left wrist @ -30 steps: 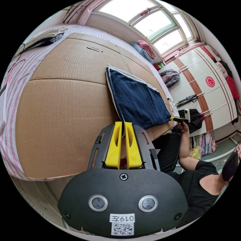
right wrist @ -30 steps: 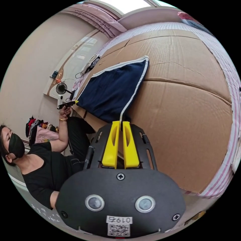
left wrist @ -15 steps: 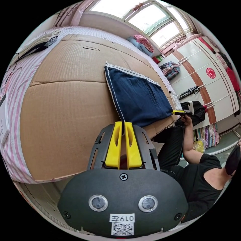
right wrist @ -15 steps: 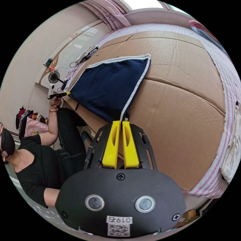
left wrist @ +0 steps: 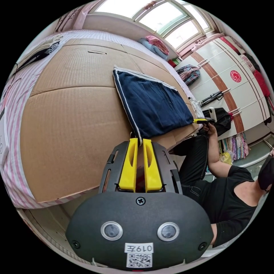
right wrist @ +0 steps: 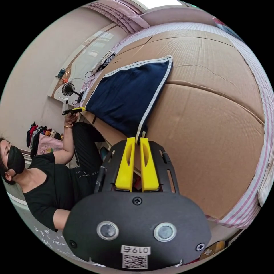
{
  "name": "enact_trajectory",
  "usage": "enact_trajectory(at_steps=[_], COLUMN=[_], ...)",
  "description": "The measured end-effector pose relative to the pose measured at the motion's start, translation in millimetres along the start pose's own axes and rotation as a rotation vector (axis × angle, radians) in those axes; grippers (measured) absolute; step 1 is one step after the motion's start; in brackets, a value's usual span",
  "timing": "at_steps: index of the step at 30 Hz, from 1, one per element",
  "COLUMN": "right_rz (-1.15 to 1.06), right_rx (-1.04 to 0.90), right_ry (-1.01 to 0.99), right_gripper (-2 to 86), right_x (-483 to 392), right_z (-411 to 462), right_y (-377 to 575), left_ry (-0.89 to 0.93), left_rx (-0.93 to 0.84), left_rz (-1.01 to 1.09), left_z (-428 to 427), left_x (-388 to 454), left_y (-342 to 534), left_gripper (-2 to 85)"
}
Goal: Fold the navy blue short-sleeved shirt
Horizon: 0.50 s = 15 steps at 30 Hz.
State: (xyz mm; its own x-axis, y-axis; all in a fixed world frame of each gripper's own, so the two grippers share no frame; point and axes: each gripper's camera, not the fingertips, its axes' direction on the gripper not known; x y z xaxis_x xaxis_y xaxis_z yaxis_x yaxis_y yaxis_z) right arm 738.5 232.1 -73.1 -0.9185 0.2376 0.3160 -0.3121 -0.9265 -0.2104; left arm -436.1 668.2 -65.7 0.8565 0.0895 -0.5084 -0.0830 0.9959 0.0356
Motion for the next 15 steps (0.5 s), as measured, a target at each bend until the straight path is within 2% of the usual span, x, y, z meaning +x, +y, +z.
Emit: enact_trajectory(at_steps=[5,12,15], right_rz=[-0.063,-0.109,-0.08], right_rx=[0.021,0.035,-0.019], right_ry=[0.078,0.096,0.088], right_gripper=[0.5,0.2,1.2], right_x=[88,217,289], right_z=[-9,-7,15], right_y=[-6,-5,-6], left_ry=[-0.059,-0.339,-0.309], left_rx=[-0.042,-0.138,-0.173], left_rz=[0.049,0.444,0.462], left_z=[4,21,33], left_x=[10,74,79], left_y=[5,27,40], left_gripper=[2.0,1.5,1.5])
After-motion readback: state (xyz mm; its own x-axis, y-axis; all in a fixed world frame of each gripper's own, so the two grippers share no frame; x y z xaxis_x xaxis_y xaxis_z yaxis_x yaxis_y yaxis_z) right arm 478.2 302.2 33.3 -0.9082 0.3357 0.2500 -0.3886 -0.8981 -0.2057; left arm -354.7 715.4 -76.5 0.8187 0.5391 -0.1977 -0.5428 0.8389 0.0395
